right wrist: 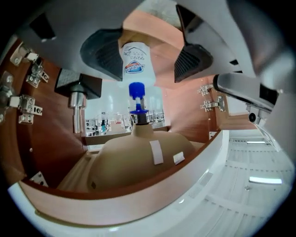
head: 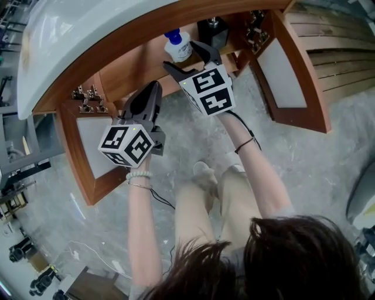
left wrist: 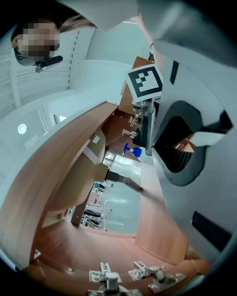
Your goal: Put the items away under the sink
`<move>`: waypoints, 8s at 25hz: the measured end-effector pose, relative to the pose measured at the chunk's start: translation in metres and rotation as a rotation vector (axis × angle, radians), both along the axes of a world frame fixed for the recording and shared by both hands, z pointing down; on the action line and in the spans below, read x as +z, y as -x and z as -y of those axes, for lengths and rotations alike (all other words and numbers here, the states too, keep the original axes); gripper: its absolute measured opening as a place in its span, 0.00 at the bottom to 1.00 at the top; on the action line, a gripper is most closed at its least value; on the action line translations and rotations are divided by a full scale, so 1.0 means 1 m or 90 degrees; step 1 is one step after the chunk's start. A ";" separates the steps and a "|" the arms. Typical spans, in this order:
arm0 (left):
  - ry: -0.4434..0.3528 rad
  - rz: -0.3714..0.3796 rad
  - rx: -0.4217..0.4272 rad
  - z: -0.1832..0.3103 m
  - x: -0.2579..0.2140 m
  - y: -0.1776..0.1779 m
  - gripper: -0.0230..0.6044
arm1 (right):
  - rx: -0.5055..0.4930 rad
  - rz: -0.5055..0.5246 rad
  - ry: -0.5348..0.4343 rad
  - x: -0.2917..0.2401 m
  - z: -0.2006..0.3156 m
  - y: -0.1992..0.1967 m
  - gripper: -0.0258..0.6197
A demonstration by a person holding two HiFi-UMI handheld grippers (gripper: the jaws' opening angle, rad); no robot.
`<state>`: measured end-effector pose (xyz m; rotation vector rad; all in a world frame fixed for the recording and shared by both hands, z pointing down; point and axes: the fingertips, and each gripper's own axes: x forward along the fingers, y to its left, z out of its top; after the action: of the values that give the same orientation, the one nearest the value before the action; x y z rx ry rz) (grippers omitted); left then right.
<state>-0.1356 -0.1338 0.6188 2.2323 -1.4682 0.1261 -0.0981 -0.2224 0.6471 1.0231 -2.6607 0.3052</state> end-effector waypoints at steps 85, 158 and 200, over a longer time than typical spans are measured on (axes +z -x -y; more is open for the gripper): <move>-0.102 -0.071 -0.048 -0.126 -0.335 -0.109 0.04 | -0.121 0.118 -0.016 -0.368 -0.171 -0.103 0.07; -0.191 -0.026 -0.171 0.078 -0.397 0.180 0.04 | -0.212 0.210 -0.028 -0.448 0.072 0.174 0.07; -0.093 -0.066 -0.191 0.173 -0.335 0.273 0.04 | -0.128 0.055 -0.034 -0.366 0.175 0.267 0.28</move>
<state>-0.4090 -0.3070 0.2841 2.0634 -1.7812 -0.1963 -0.3647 -0.3975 0.2807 0.7638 -2.8348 0.2420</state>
